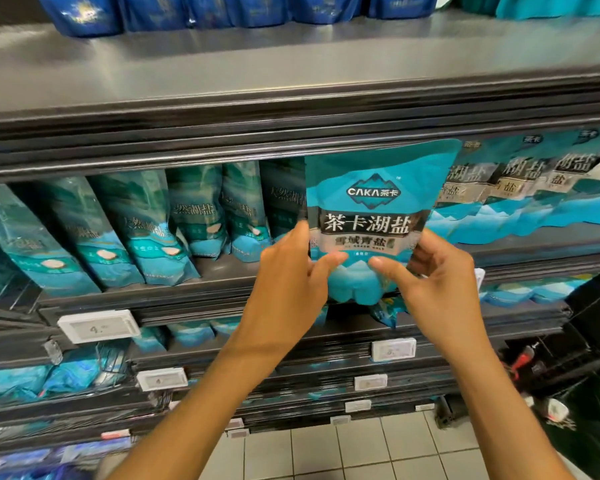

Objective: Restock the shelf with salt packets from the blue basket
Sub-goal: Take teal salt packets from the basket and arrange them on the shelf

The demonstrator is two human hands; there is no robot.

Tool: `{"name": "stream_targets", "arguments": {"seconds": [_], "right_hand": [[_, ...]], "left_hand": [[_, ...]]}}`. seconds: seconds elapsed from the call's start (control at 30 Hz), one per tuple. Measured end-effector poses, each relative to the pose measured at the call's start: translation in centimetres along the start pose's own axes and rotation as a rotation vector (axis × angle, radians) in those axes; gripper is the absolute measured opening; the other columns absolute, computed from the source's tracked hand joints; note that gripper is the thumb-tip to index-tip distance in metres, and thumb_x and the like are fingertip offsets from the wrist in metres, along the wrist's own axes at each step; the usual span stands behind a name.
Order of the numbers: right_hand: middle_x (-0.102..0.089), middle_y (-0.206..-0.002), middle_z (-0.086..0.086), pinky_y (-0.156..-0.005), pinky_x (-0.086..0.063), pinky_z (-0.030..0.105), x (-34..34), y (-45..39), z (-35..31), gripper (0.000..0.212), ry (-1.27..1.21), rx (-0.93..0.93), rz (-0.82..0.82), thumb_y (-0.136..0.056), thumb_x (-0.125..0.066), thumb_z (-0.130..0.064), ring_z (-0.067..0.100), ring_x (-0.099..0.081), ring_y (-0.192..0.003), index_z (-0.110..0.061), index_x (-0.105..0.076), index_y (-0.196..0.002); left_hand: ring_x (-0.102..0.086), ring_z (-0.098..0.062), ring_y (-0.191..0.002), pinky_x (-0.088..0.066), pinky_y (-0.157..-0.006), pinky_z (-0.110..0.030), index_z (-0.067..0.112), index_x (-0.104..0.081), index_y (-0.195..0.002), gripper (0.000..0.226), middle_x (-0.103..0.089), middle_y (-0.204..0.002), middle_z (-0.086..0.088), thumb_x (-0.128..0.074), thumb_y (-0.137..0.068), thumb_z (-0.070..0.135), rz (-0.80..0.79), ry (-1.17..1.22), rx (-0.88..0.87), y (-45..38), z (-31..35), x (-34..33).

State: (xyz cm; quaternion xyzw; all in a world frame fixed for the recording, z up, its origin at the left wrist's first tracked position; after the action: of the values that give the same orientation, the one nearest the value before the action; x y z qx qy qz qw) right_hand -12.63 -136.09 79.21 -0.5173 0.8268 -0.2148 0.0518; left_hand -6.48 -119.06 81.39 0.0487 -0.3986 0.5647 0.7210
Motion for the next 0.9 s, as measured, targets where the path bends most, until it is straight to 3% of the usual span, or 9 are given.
{"name": "stream_targets", "arguments": {"seconds": [0.1,0.27,0.33,0.4,0.5,0.57,0.63,0.7,0.9], "right_hand": [[-0.077,-0.101,-0.019,-0.08,-0.057,0.016,0.3,0.9,-0.5,0.034,-0.005,-0.029,-0.043,-0.082,-0.079,-0.001,0.002,-0.073,-0.095,-0.029,-0.072,-0.099],[-0.079,-0.099,-0.012,-0.084,-0.06,0.026,-0.3,0.1,-0.7,0.028,-0.024,-0.089,-0.049,-0.081,-0.08,-0.001,0.005,-0.074,-0.095,-0.022,-0.075,-0.099],[-0.079,-0.098,-0.012,-0.086,-0.06,0.031,-0.5,-0.5,-0.7,0.026,-0.022,-0.105,-0.045,-0.082,-0.08,-0.004,0.006,-0.074,-0.094,-0.024,-0.074,-0.097],[-0.077,-0.087,-0.02,-0.078,-0.061,0.026,-0.7,-1.0,-0.9,0.024,-0.007,-0.075,-0.045,-0.084,-0.079,-0.004,-0.001,-0.073,-0.084,-0.027,-0.071,-0.089],[-0.077,-0.09,-0.018,-0.081,-0.061,0.033,-0.8,-1.7,-1.2,0.025,0.001,-0.023,-0.002,-0.083,-0.08,-0.006,0.005,-0.074,-0.088,-0.029,-0.071,-0.088],[-0.071,-0.074,-0.024,-0.068,-0.057,0.027,-1.0,-2.3,-1.3,0.03,0.062,0.017,0.048,-0.082,-0.082,-0.012,-0.001,-0.066,-0.071,-0.036,-0.066,-0.075],[-0.047,-0.052,-0.02,-0.053,-0.037,0.017,-1.4,-3.0,-1.3,0.043,0.178,0.057,0.117,-0.08,-0.084,-0.019,0.0,-0.042,-0.05,-0.033,-0.048,-0.06],[-0.038,-0.055,-0.014,-0.053,-0.028,0.015,-1.8,-3.5,-1.3,0.05,0.312,0.107,0.176,-0.077,-0.085,-0.026,0.004,-0.036,-0.05,-0.029,-0.039,-0.06],[-0.051,-0.077,0.002,-0.061,-0.036,0.012,-2.5,-3.4,-0.1,0.039,0.538,0.201,0.272,-0.077,-0.086,-0.025,0.017,-0.048,-0.068,-0.014,-0.049,-0.074]], "left_hand": [[-0.052,0.007,-0.058,-0.035,-0.06,-0.005,0.034,-0.032,-0.071,0.046,-0.047,-0.055,0.011,-0.072,-0.093,0.027,0.004,-0.014,0.003,1.0,-0.3,0.1],[-0.047,-0.004,-0.051,-0.032,-0.059,-0.021,0.029,-0.039,-0.074,0.037,-0.046,-0.052,0.012,-0.069,-0.095,0.029,-0.002,0.008,0.033,0.8,-0.3,0.5],[-0.053,0.004,-0.052,-0.035,-0.053,-0.011,0.035,-0.035,-0.071,0.043,-0.046,-0.05,0.02,-0.069,-0.095,0.025,0.031,0.012,-0.003,0.4,0.0,0.9],[-0.053,0.01,-0.052,-0.037,-0.052,-0.008,0.037,-0.032,-0.071,0.048,-0.048,-0.051,0.027,-0.07,-0.095,0.021,0.054,0.027,-0.035,0.1,0.2,1.2],[-0.051,-0.008,-0.053,-0.035,-0.064,-0.025,0.028,-0.037,-0.073,0.04,-0.043,-0.052,0.014,-0.069,-0.095,0.021,0.087,0.02,-0.045,-0.5,0.3,1.3],[-0.054,-0.021,-0.056,-0.038,-0.067,-0.036,0.027,-0.034,-0.072,0.041,-0.045,-0.055,0.006,-0.067,-0.096,0.022,0.11,0.035,-0.018,-1.1,0.4,1.2],[-0.063,-0.03,-0.063,-0.048,-0.067,-0.047,0.029,-0.033,-0.07,0.044,-0.051,-0.057,-0.002,-0.067,-0.096,0.025,0.131,0.063,0.034,-1.9,0.3,1.1],[-0.067,-0.037,-0.073,-0.053,-0.072,-0.056,0.025,-0.035,-0.069,0.042,-0.059,-0.064,-0.012,-0.067,-0.097,0.028,0.133,0.075,0.073,-2.4,-0.1,0.9],[-0.069,-0.039,-0.086,-0.05,-0.086,-0.052,0.016,-0.039,-0.078,0.034,-0.069,-0.085,-0.021,-0.065,-0.098,0.023,0.123,0.032,0.067,-2.7,-1.6,-0.6]]}}
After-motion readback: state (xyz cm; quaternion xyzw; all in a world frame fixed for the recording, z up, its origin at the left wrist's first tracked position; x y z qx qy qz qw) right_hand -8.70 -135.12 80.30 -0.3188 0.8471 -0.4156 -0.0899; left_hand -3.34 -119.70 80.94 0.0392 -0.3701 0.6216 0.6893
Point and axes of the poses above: each hand's wrist, its own y-axis away from the middle knuckle, its own x-axis out of the back of the hand, z = x × y, the point moved 1 cm from there along -y, towards the middle knuckle
